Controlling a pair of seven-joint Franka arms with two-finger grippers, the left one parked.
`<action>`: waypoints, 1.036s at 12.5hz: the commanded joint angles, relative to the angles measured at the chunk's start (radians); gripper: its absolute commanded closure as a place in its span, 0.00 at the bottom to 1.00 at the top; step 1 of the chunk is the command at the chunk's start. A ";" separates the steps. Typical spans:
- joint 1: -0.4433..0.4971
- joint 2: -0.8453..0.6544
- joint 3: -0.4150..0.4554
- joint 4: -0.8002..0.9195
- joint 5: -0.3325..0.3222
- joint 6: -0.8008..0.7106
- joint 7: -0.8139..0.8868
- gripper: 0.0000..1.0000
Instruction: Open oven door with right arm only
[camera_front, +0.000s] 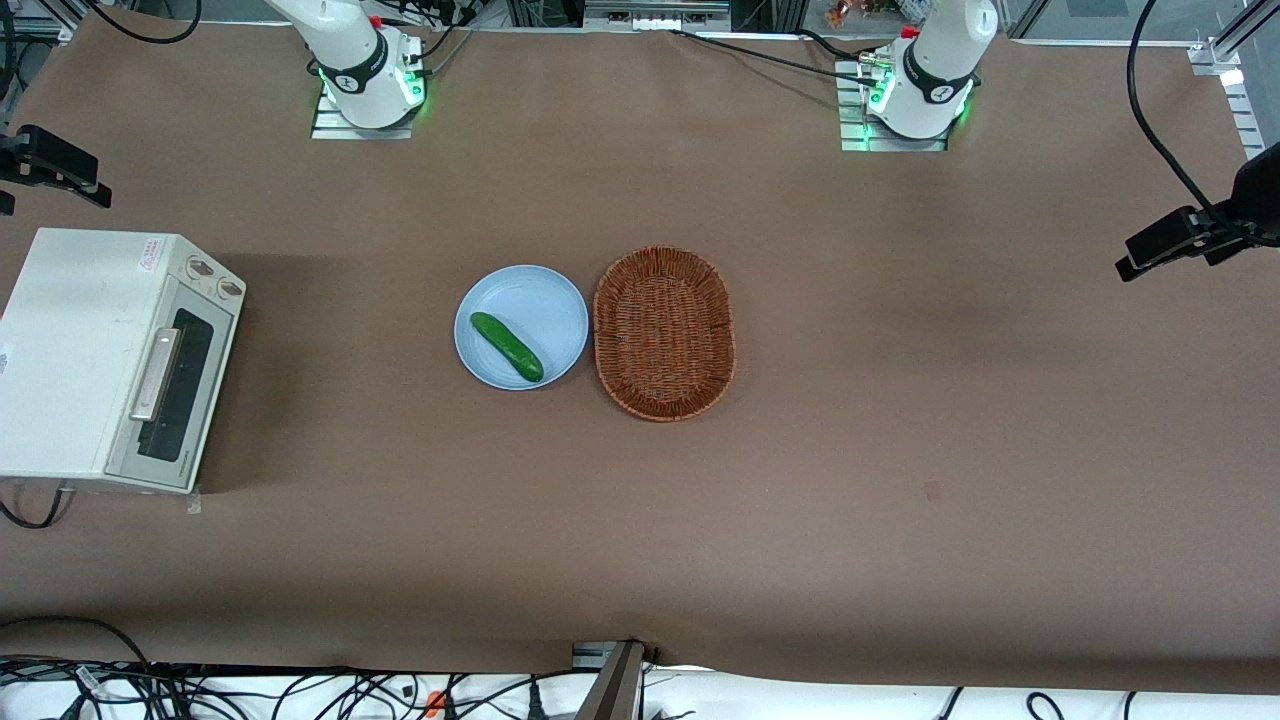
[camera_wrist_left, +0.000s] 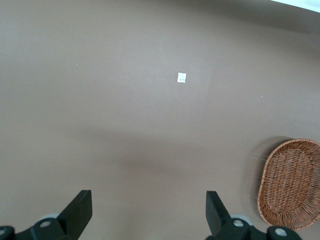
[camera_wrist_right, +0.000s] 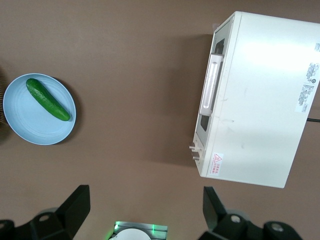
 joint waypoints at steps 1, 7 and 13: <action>-0.006 -0.018 0.013 -0.015 -0.012 -0.001 0.012 0.00; -0.007 -0.010 0.011 -0.013 -0.009 -0.002 -0.005 0.00; -0.007 -0.010 0.011 -0.015 -0.009 -0.007 -0.008 0.00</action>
